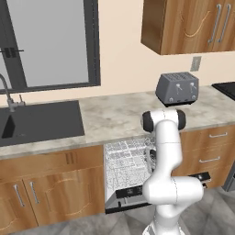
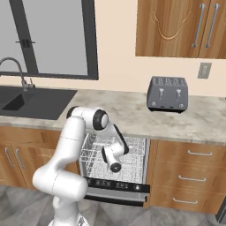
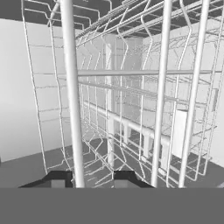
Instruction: Open the dishwasher door and pull out the top rack.
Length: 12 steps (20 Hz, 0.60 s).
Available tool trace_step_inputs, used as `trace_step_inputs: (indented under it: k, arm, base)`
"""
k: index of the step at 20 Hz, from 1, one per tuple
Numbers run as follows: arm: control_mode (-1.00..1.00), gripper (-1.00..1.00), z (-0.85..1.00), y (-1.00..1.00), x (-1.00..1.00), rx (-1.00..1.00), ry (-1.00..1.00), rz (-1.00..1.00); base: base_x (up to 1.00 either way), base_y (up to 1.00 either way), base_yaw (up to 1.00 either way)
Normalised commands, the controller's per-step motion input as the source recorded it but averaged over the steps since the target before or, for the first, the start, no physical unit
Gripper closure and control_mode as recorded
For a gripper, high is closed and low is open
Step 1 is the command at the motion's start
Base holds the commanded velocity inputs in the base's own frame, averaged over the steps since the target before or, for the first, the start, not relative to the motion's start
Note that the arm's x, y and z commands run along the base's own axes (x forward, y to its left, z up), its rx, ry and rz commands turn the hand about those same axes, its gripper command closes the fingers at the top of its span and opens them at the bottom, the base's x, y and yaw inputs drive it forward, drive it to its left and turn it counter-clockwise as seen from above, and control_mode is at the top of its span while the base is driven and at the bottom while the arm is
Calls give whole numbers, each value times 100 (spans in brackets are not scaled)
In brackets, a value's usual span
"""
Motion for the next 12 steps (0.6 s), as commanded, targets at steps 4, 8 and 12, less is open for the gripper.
trace_step_inputs:
  k: [4,8,12]
  arm:
    - [-100,100,0,-37,-19,0,23,8]
    - [-100,100,-14,-40,-41,0,19,9]
    - [-100,100,-26,-40,-53,0,18,8]
  base:
    - [0,0,0]
    - [0,0,0]
    - [0,0,0]
